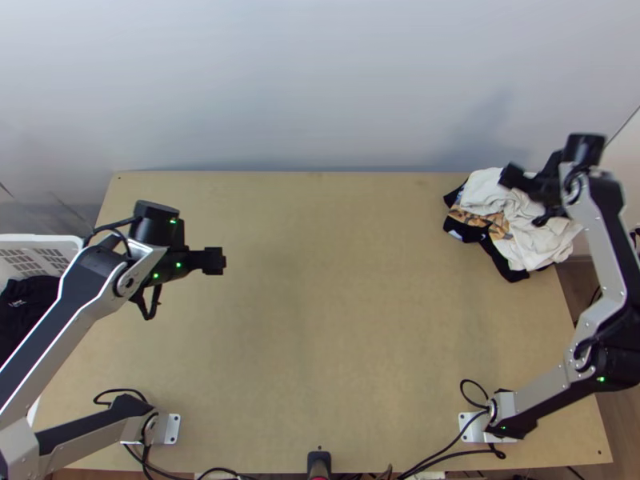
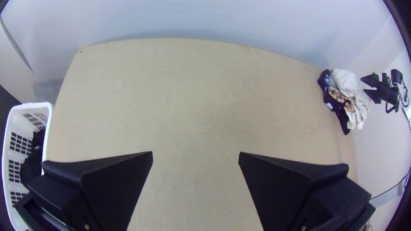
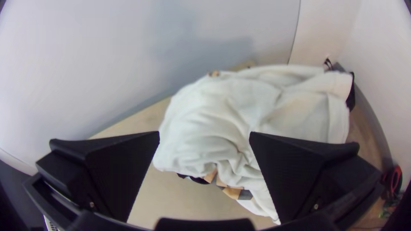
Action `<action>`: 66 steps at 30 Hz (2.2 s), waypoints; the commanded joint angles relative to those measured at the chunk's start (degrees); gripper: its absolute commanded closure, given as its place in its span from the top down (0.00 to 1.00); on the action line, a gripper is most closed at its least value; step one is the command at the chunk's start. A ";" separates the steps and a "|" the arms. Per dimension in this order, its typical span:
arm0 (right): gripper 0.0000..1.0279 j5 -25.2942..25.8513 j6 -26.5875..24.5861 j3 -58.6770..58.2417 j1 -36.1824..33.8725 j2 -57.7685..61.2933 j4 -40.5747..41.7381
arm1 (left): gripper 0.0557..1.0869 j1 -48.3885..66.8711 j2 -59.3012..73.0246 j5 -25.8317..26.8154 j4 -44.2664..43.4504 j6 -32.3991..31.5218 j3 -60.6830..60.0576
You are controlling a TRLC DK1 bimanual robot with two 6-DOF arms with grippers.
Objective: Fold the t-shirt
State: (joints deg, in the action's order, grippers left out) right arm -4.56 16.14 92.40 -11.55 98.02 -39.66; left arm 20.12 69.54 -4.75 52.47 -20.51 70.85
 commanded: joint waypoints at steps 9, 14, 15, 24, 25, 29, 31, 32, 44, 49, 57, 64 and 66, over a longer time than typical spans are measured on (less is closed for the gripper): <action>0.96 15.63 -5.07 -23.05 14.28 -35.44 13.20 | 0.95 -4.83 -16.89 -16.96 -11.51 5.57 -8.27; 0.96 26.53 -10.43 -45.82 28.07 -53.63 23.49 | 0.95 -12.65 -27.00 -16.87 -22.50 11.02 -24.09; 0.96 26.79 -10.34 -48.98 28.07 -55.74 23.40 | 0.95 -13.53 -29.28 -16.96 -25.75 12.69 -27.78; 0.96 29.52 -19.13 -73.42 31.50 -80.44 24.54 | 0.95 -20.82 -36.40 -13.97 -42.01 17.52 -50.63; 0.96 29.69 -20.36 -75.09 31.15 -83.08 25.33 | 0.95 -20.91 -36.58 -13.44 -42.36 17.44 -52.13; 0.96 32.07 -21.77 -80.10 30.62 -90.02 24.45 | 0.95 -20.91 -39.22 -10.63 -46.05 15.85 -58.81; 0.96 31.98 -21.59 -80.62 29.04 -90.90 24.72 | 0.95 -19.94 -41.76 -10.28 -47.99 14.36 -62.15; 0.96 32.07 -21.33 -80.62 29.04 -90.37 24.72 | 0.95 -19.24 -43.08 -10.01 -48.07 13.66 -63.47; 0.96 33.03 -14.03 -83.96 32.82 -93.97 32.80 | 0.95 -15.29 -57.85 -9.22 -46.05 15.68 -68.04; 0.96 33.12 -13.77 -88.45 37.57 -98.37 34.65 | 0.95 -15.46 -58.29 -9.13 -46.32 11.64 -68.12; 0.96 33.12 -14.38 -89.76 37.30 -98.11 35.26 | 0.95 -16.08 -69.89 -9.40 -41.83 9.97 -67.42; 0.96 33.12 -15.70 -89.50 37.13 -98.11 33.42 | 0.95 -16.25 -69.36 -9.31 -41.48 9.70 -67.42; 0.96 33.12 -15.70 -89.50 37.13 -98.11 33.42 | 0.95 -16.16 -69.54 -9.31 -41.57 9.70 -67.42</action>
State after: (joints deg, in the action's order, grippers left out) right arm 28.53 0.95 3.16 25.41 0.08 -5.74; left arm 4.05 1.93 -13.96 10.17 -10.50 3.51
